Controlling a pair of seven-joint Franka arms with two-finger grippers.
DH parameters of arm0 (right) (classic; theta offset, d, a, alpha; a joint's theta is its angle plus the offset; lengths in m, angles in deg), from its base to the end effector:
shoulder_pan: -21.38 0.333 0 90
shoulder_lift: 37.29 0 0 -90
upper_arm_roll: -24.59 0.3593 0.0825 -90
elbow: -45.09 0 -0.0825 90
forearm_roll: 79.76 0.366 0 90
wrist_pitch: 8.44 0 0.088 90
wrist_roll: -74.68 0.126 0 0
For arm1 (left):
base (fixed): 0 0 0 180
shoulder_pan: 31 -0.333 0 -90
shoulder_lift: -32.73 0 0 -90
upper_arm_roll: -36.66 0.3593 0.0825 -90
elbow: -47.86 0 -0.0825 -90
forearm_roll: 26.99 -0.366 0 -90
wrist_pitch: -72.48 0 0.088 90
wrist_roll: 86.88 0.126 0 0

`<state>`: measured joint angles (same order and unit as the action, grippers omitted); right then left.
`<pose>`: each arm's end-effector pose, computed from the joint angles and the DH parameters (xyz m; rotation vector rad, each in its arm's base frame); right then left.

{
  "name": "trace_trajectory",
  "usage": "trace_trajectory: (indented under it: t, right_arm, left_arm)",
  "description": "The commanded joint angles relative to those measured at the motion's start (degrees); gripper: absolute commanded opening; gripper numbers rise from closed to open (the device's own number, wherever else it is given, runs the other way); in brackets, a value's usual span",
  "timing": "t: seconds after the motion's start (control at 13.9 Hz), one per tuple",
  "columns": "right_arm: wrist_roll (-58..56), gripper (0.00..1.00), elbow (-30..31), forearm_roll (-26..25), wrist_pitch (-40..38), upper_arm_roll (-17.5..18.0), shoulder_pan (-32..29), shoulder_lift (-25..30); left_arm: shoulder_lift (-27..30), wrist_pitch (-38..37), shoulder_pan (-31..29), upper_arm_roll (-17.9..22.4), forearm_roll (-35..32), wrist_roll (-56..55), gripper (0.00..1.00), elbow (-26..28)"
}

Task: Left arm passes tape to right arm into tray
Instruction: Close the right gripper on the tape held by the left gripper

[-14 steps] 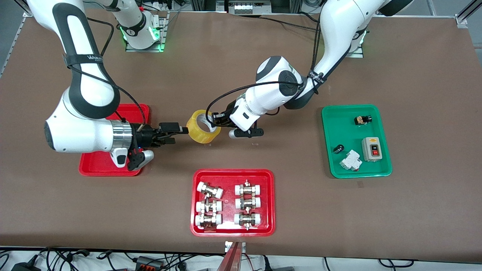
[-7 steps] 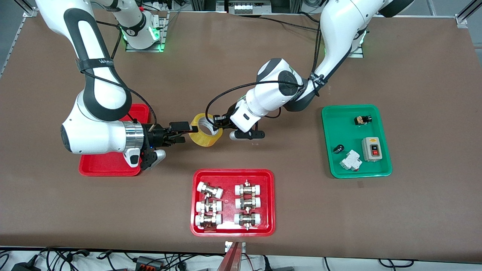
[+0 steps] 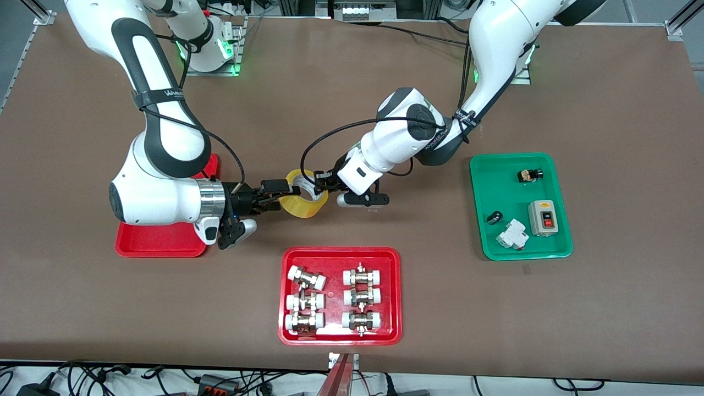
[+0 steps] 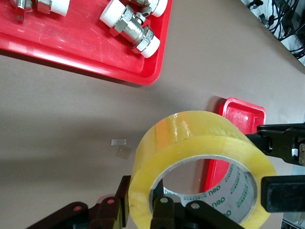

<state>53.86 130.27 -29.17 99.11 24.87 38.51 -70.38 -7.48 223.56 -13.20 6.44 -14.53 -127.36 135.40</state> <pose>0.6522 0.2796 0.3784 -2.2913 -0.3475 0.1842 0.5801 -0.4985 0.3654 2.4772 0.2811 0.0333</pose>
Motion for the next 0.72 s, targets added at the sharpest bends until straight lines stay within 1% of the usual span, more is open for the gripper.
trace_trajectory:
  t: [0.0,0.07,0.14,0.29,0.36,0.43,0.65]
  right_arm:
    - [-1.4,1.0,-1.4,1.3,0.2,0.0,0.2,-0.9]
    - [-1.8,0.99,-1.4,1.3,0.2,0.0,0.2,-0.9]
    - [-2.2,0.81,-1.4,1.4,0.1,0.0,0.2,-1.0]
    - [-2.2,0.49,-1.4,1.4,-0.1,0.0,0.1,-1.0]
    - [-2.2,0.37,-1.4,1.4,-0.3,-0.1,0.1,-0.9]
    - [-2.2,0.29,-1.4,1.4,-0.4,0.0,0.1,-0.9]
    - [-2.3,0.24,-1.4,1.4,-0.4,-0.1,-0.1,-0.9]
  left_arm:
    - [0.0,0.6,0.0,-0.2,-0.9,0.1,0.02,-0.6]
    - [0.0,0.6,0.0,-0.1,-0.9,0.1,0.02,-0.6]
    - [0.0,0.6,0.0,-0.1,-0.9,0.1,0.02,-0.6]
    - [0.0,0.6,0.0,0.0,-0.9,0.1,0.02,-0.6]
    - [0.0,0.7,0.0,0.0,-0.9,0.1,0.02,-0.6]
    - [0.0,0.6,0.0,0.0,-0.9,0.1,0.02,-0.6]
    - [0.0,0.6,0.0,0.0,-0.9,0.1,0.03,-0.6]
